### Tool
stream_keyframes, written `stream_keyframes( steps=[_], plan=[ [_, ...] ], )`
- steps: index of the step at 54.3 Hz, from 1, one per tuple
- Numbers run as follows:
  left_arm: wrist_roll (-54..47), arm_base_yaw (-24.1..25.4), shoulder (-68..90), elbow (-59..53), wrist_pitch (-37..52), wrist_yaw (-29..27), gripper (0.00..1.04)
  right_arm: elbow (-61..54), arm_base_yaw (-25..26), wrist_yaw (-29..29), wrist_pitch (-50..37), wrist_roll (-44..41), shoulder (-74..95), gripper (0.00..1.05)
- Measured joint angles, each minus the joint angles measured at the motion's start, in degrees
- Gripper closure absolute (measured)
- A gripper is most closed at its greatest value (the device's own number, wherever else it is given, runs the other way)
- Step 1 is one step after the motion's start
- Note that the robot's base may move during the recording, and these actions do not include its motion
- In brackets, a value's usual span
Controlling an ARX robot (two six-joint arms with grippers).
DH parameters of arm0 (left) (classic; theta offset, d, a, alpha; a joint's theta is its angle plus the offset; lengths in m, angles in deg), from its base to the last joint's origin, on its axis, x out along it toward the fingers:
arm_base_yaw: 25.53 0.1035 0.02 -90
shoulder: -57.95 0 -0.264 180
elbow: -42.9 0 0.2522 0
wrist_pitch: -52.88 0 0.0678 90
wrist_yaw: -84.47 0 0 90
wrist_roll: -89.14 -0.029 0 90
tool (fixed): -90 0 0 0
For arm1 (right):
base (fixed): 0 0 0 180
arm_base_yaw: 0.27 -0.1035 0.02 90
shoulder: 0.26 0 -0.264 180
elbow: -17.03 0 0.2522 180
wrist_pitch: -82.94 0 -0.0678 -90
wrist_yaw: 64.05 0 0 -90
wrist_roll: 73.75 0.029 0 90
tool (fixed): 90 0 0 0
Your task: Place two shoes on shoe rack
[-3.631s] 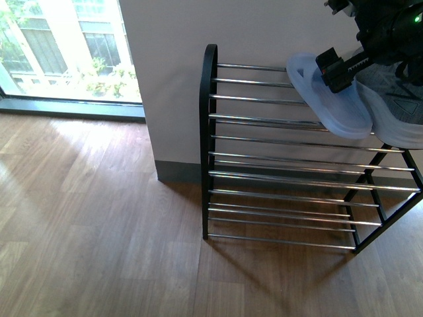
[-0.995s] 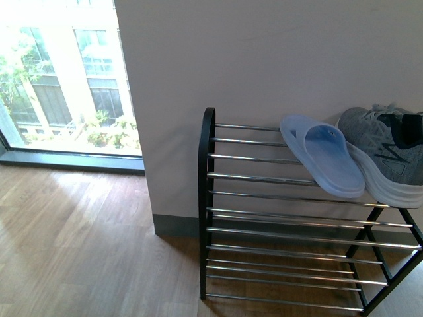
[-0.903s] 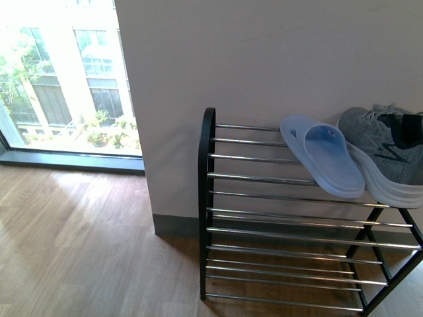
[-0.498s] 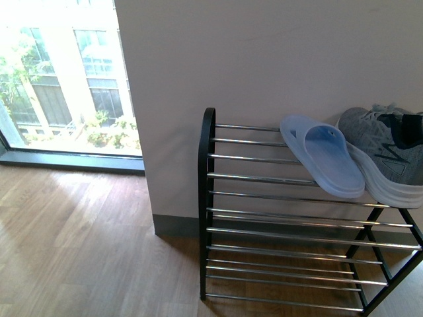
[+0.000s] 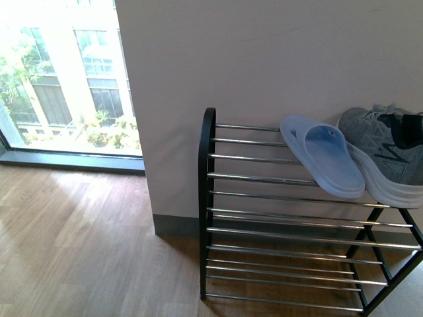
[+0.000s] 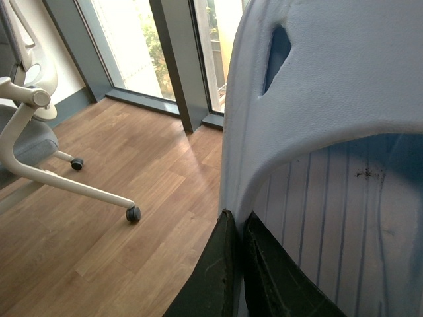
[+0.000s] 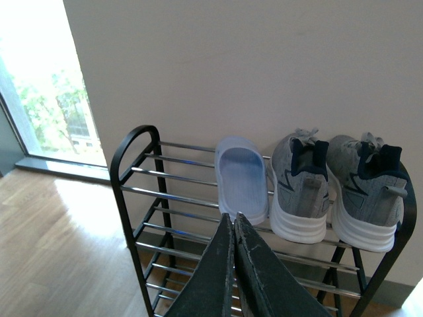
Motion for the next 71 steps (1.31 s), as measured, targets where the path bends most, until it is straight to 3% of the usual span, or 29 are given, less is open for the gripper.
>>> stream_keyframes(
  steps=[6,16,22,26,31,38,44,58,71],
  plan=[
    [0.0,0.0,0.0,0.0,0.0,0.0,1.03,0.0,0.0,0.0,0.0,0.0,0.0,1.02],
    [0.1,0.1,0.0,0.0,-0.1,0.5,1.03,0.0,0.0,0.0,0.0,0.0,0.0,0.69],
    [9.2,0.8,-3.0,1.0,-10.0,13.6,1.03,0.0,0.0,0.0,0.0,0.0,0.0,0.44],
    [16.7,-0.3,-2.3,4.2,-14.1,18.6,1.03,0.0,0.0,0.0,0.0,0.0,0.0,0.27],
    [25.0,-4.4,3.9,10.9,-12.4,21.6,1.03,0.0,0.0,0.0,0.0,0.0,0.0,0.08],
    [30.0,-13.9,18.7,20.2,-6.3,23.9,1.03,0.0,0.0,0.0,0.0,0.0,0.0,0.09],
    [31.0,-19.1,30.7,26.3,-2.4,24.3,1.03,0.0,0.0,0.0,0.0,0.0,0.0,0.09],
    [31.6,-21.0,46.0,32.4,1.7,25.0,1.03,0.0,0.0,0.0,0.0,0.0,0.0,0.09],
    [29.1,-22.5,58.2,43.4,-0.3,25.1,1.03,0.0,0.0,0.0,0.0,0.0,0.0,0.09]
  ],
)
